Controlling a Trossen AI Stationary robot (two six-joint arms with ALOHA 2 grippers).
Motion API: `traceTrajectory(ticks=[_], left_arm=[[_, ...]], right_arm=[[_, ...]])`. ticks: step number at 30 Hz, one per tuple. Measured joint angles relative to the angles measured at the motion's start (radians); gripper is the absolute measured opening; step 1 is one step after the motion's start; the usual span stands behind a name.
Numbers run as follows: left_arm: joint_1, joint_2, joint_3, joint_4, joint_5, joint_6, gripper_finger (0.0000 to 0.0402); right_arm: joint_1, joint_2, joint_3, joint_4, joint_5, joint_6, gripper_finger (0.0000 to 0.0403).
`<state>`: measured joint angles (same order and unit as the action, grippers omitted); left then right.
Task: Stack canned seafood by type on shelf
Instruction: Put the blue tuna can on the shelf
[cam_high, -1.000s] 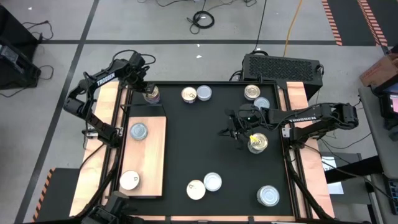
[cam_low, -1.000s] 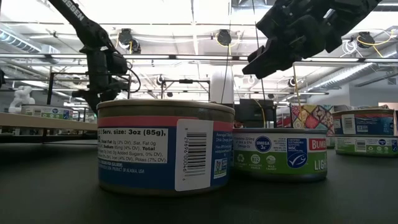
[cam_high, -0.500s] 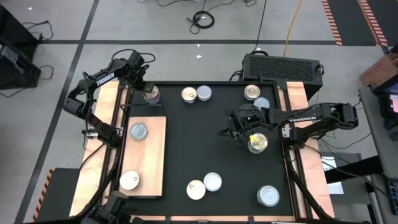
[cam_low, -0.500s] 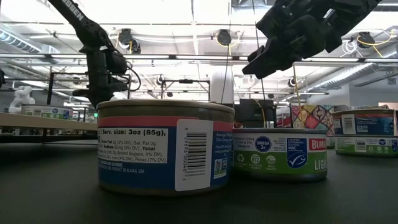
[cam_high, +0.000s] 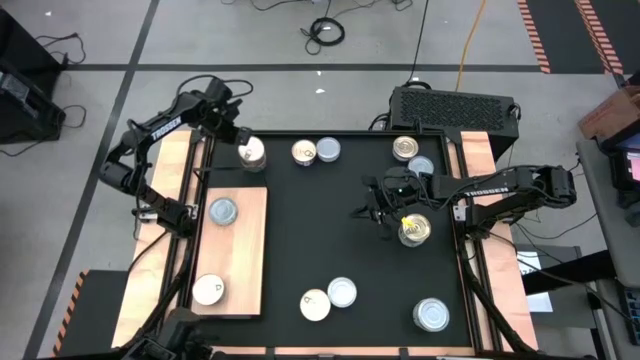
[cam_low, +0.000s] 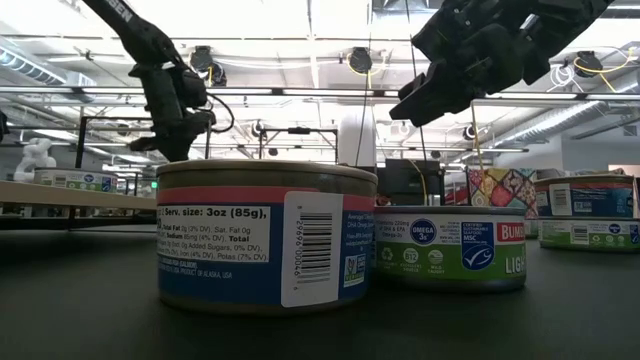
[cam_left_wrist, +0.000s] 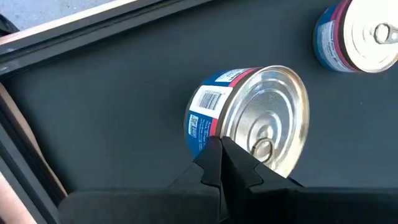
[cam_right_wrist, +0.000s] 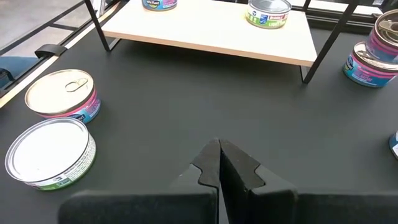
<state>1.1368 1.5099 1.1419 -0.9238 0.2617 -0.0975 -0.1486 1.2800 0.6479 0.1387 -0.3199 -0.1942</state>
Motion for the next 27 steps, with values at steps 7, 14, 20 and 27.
traceTrajectory(ticks=[7,14,20,27], left_arm=[[0.001,0.000,-0.002,0.003,0.017,-0.002,0.0000],[-0.014,-0.001,-0.073,0.052,0.031,-0.026,0.0000],[-0.019,-0.002,-0.102,0.108,0.053,-0.028,0.0000],[-0.019,-0.002,-0.102,0.115,0.051,-0.036,0.0017]], right_arm=[[0.000,0.000,0.000,0.008,0.000,0.055,0.0000],[0.000,0.000,0.000,0.008,0.000,0.054,0.0000],[0.000,0.000,0.000,0.007,0.000,0.053,0.0000],[0.000,0.000,0.000,0.007,0.000,0.053,0.0000]])
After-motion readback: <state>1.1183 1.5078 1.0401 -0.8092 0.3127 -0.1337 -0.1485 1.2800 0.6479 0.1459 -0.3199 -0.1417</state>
